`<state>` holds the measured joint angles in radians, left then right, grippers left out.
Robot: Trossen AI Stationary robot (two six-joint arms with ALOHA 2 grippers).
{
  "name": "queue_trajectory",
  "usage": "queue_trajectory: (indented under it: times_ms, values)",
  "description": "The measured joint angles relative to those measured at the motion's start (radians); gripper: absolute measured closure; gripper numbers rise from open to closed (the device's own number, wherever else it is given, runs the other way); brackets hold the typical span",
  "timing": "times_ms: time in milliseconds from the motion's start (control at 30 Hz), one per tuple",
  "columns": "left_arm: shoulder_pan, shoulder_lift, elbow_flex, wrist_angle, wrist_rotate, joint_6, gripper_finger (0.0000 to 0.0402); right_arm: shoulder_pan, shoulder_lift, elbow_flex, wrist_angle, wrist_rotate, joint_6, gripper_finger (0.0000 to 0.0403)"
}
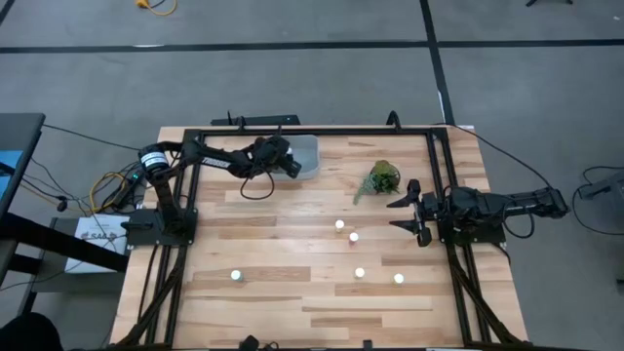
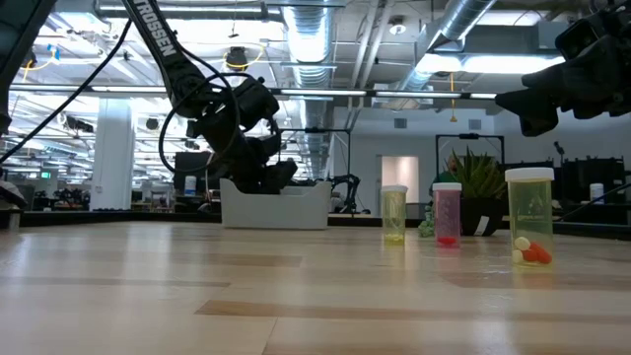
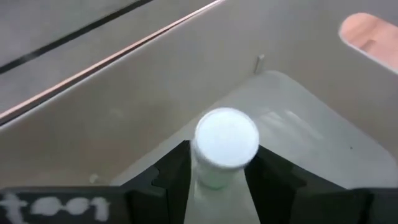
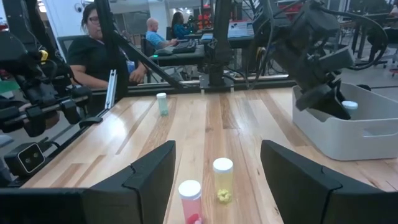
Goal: Pick and place pill bottles into a basket
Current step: Put the right green pill bottle into the gray container, then put the green pill bottle into the gray container
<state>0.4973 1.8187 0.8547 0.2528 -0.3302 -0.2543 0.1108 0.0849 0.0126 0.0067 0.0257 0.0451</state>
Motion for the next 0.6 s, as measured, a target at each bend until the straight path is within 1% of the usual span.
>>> queue_trajectory:
  times_ms: [367, 467, 600]
  values:
    - [0.0, -0.006, 0.0, 0.031, 0.012, 0.034, 0.0183, 0.0, 0.0, 0.0, 0.0, 0.0, 0.0, 0.0172]
    - [-0.001, -0.024, 0.0, 0.022, 0.025, 0.034, 0.0169, 0.0, 0.0, 0.0, 0.0, 0.0, 0.0, 0.0172]
    - [-0.002, -0.073, 0.0, 0.03, 0.045, 0.035, 0.0162, 0.0, 0.0, 0.0, 0.0, 0.0, 0.0, 0.0172]
